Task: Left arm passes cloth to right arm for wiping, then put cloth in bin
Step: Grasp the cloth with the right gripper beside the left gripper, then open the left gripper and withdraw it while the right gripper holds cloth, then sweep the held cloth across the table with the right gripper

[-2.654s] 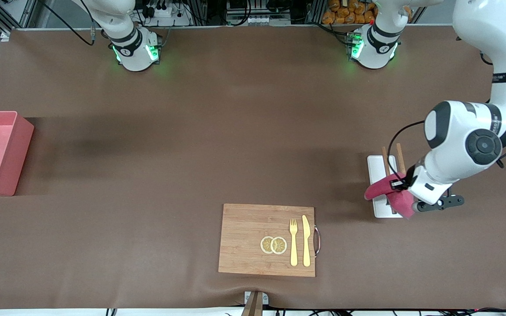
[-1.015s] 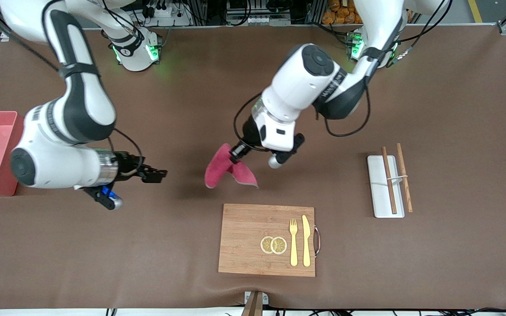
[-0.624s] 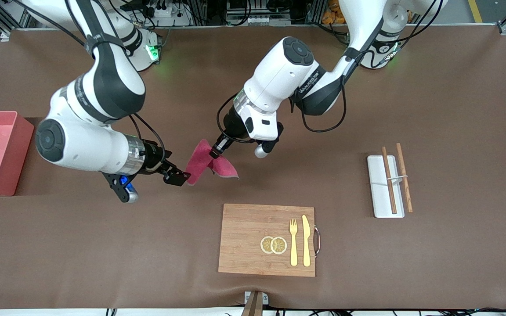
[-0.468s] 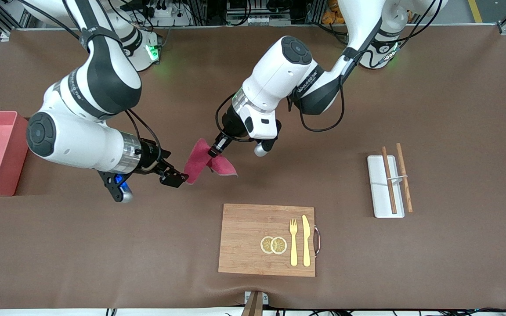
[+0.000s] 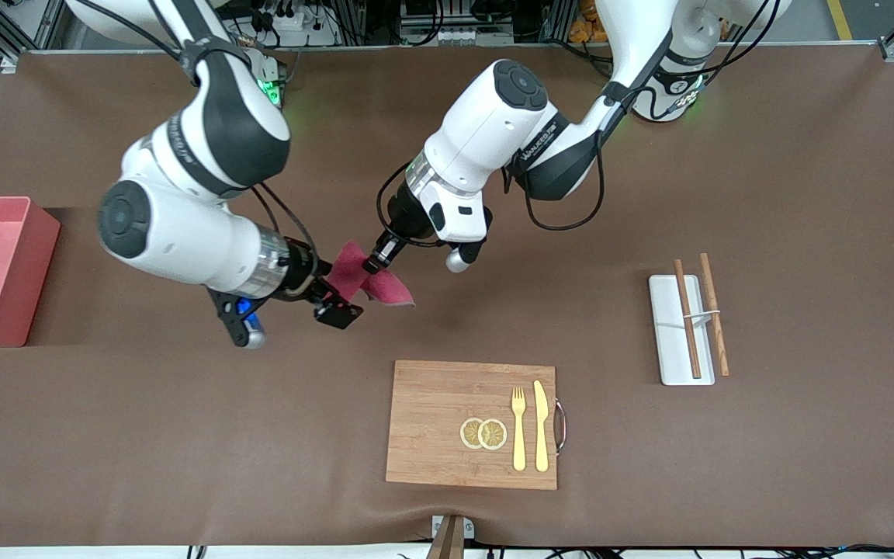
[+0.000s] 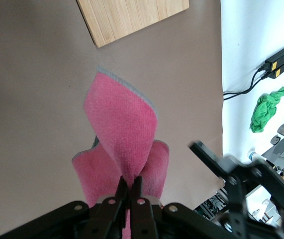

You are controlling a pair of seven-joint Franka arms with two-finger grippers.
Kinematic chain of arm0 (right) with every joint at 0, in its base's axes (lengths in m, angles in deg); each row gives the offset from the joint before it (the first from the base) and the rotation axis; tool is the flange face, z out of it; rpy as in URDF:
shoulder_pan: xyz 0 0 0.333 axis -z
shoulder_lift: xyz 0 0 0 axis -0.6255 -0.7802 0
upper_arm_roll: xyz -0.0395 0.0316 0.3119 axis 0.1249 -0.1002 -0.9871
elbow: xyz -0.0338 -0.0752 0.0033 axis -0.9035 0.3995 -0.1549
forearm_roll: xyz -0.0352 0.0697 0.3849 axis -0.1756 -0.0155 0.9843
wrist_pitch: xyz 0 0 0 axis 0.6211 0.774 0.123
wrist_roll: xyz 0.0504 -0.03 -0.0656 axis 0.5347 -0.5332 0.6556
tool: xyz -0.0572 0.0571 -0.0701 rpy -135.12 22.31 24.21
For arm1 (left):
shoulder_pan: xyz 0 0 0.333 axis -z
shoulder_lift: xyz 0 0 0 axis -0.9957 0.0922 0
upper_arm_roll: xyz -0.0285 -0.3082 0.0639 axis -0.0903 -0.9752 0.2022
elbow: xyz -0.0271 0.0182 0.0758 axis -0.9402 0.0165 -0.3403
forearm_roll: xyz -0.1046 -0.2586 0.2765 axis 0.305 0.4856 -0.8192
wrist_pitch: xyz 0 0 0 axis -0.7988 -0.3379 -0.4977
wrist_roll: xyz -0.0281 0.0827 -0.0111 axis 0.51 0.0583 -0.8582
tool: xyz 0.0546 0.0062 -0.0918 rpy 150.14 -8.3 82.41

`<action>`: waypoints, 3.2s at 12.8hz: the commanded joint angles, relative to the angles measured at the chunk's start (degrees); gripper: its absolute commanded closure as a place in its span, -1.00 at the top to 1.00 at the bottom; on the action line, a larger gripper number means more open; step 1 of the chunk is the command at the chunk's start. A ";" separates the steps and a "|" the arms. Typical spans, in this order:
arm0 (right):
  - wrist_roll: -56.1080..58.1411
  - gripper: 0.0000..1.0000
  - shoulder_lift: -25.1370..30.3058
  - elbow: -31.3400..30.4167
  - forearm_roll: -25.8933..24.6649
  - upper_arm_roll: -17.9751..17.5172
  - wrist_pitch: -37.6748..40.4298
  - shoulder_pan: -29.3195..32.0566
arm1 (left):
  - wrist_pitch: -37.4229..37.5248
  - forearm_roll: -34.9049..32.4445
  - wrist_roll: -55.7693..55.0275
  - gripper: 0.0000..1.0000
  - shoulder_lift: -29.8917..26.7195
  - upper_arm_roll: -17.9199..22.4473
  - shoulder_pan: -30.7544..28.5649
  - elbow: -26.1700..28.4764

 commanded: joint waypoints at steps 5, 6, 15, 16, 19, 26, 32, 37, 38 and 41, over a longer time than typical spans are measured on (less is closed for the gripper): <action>0.74 -1.00 -0.02 -1.52 -0.58 0.59 -0.37 -0.14 | -1.45 1.02 -0.64 -1.00 1.06 0.07 0.48 -1.29; 1.10 -1.00 0.07 -1.52 -0.68 0.67 -0.37 -0.05 | -1.45 1.02 -0.64 -1.00 1.24 0.07 0.48 -1.29; 15.68 -1.00 -0.72 -6.60 -15.07 0.94 4.20 3.20 | 6.78 -3.96 0.50 1.00 -4.72 1.04 -3.46 -0.85; 17.00 -1.00 -1.77 -8.36 -17.70 0.94 3.16 3.20 | 10.90 -7.12 1.90 1.00 -6.04 1.03 -4.17 -0.85; 21.46 -1.00 -3.09 -14.07 -27.19 0.94 -0.53 6.87 | 26.45 -11.28 15.31 1.00 -10.44 1.03 -8.55 -0.77; 41.31 -1.00 -5.90 -19.72 -32.30 1.03 -21.36 25.93 | 55.12 -11.46 50.65 1.00 -19.05 1.03 -25.69 -0.15; 77.16 -1.00 -8.72 -19.37 -34.51 0.94 -33.68 46.43 | 62.62 -11.55 66.04 1.00 -23.37 1.03 -35.63 0.38; 91.35 -1.00 -4.43 -17.43 -35.65 1.29 -32.80 50.84 | 62.71 -14.71 79.49 1.00 -26.18 1.03 -40.38 0.47; 92.06 -1.00 -3.11 -17.34 -36.87 2.07 -31.50 50.75 | 62.71 -14.62 82.30 1.00 -26.71 0.95 -41.52 0.73; 92.51 -1.00 -1.51 -17.34 -37.41 2.17 -27.28 50.49 | 63.15 -14.53 83.03 1.00 -27.59 1.03 -41.71 1.60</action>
